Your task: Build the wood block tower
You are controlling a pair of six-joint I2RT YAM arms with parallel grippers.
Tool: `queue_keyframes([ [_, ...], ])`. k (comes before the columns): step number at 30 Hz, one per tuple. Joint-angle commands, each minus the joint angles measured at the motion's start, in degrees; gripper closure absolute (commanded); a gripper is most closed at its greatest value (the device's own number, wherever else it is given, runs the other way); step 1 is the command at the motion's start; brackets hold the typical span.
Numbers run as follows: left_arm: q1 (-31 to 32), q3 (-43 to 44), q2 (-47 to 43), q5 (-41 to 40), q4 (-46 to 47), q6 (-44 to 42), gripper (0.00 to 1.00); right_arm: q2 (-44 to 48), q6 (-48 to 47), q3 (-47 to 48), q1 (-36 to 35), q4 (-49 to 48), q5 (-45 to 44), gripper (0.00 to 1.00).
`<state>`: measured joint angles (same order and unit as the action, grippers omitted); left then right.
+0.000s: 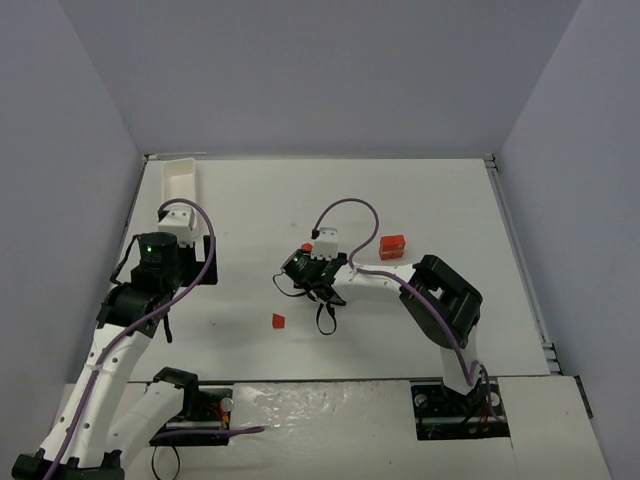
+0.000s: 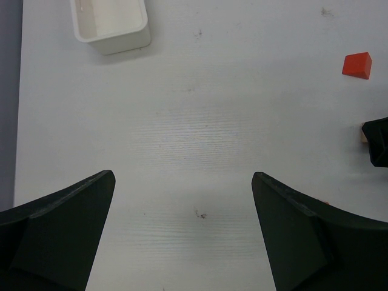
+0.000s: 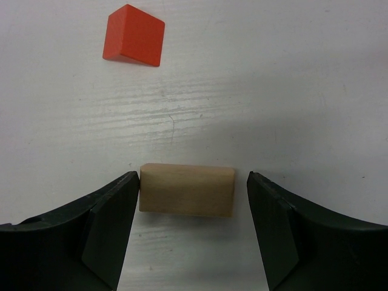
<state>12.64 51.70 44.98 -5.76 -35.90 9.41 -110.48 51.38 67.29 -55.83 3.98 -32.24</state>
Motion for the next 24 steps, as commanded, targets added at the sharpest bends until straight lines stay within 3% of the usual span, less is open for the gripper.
queue_keyframes([
  [1,-0.1,0.4,-0.3,0.0,2.6,-0.4,0.05,2.8,-3.1,-1.1,0.3,-0.1,-1.9,0.33],
  [13,-0.2,0.3,-0.3,0.1,2.6,-0.4,0.05,11.2,-18.7,-8.5,6.1,-4.1,7.4,0.38],
  [18,-0.2,0.2,-0.3,0.1,2.6,-0.4,0.05,14.5,-23.7,-10.7,9.1,-5.7,11.3,0.31],
  [24,-0.1,0.3,0.1,0.3,2.6,-0.3,0.05,16.4,-22.3,-11.1,9.3,-5.5,12.3,0.26],
])
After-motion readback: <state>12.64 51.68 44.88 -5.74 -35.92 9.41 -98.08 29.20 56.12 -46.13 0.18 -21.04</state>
